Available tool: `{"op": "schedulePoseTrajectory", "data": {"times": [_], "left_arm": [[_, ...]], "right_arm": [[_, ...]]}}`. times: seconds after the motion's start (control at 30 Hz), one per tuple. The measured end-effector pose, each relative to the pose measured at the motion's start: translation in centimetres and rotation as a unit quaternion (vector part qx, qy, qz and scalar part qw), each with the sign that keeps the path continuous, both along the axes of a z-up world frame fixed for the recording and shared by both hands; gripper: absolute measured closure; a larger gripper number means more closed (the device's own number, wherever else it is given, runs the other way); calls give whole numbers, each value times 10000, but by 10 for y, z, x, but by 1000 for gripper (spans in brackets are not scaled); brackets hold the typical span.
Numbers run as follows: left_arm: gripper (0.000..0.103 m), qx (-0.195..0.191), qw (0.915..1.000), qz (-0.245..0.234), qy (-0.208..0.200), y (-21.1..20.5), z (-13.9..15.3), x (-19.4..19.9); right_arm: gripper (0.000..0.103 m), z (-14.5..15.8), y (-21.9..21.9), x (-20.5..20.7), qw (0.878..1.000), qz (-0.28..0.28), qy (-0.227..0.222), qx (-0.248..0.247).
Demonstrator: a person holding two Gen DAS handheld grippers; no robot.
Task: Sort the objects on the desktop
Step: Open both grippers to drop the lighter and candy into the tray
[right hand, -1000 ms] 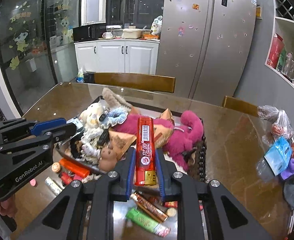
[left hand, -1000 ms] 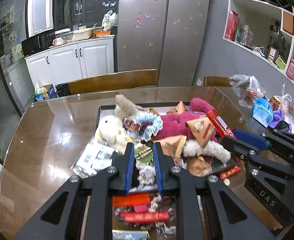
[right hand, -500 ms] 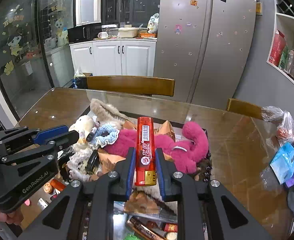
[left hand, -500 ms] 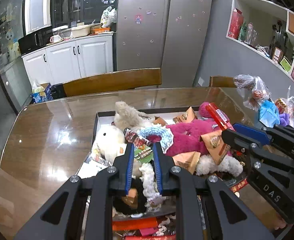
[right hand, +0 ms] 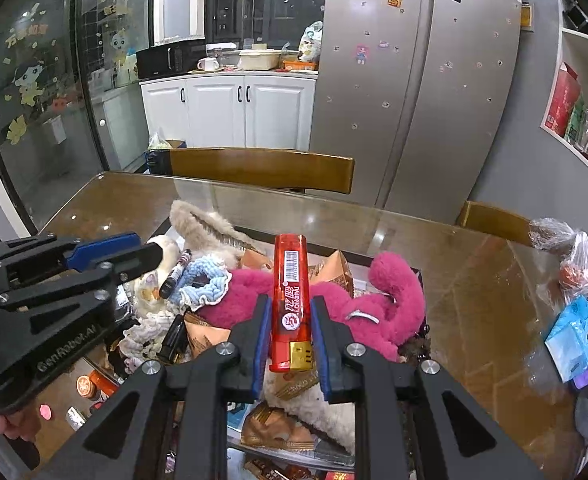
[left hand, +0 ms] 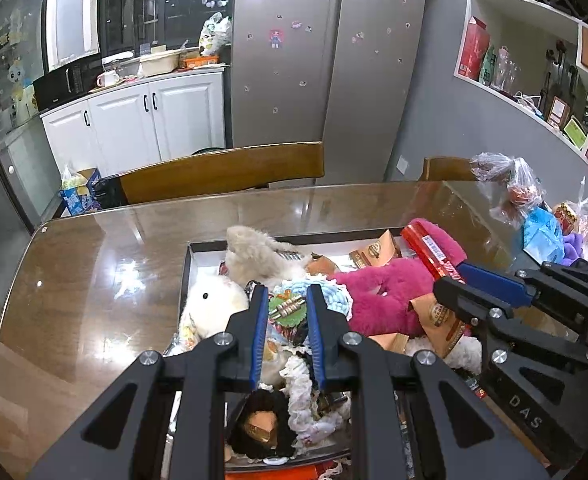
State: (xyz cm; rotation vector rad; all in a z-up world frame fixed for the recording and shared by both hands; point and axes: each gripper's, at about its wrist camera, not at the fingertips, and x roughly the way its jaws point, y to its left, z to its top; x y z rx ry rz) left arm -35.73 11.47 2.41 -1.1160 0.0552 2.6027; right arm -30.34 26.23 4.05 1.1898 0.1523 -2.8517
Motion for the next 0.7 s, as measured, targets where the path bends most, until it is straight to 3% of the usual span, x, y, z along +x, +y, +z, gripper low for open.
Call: {"op": "schedulePoseTrajectory", "data": {"times": [0.13,0.17,0.2,0.23,0.27,0.3,0.33,0.37,0.5,0.7], "left_arm": [[82,-185,9998,-30,45,3,0,-1],[72,-187,9998,-25,41,3,0,-2],[47,-184,9998,1,18,2,-1,-3],[34,-198,9998,68,8,0,-1,-3],[26,-250,9995,178,98,-2,-1,-2],[21,-311,9991,260,159,-3,0,-2],[17,-400,9986,324,147,-4,2,-2],[13,-431,9984,339,153,-5,2,-2],[12,-501,9976,351,310,-8,8,3],[10,-602,9970,333,361,-6,12,8]], "right_arm": [[83,-2,-3,-4,10000,27,-52,62],[83,-2,-3,-5,10000,41,-78,30],[83,-3,-2,-5,9999,58,-100,11],[80,-2,-2,-5,9999,19,-72,78],[74,-2,-3,-5,9998,-24,-65,185],[54,-1,-4,-4,9996,-76,-43,276],[43,2,-3,-2,9995,-117,64,292],[40,5,-2,-1,9990,-193,184,347],[28,15,5,4,9990,-245,331,182],[28,18,6,5,9990,-264,312,182]]}}
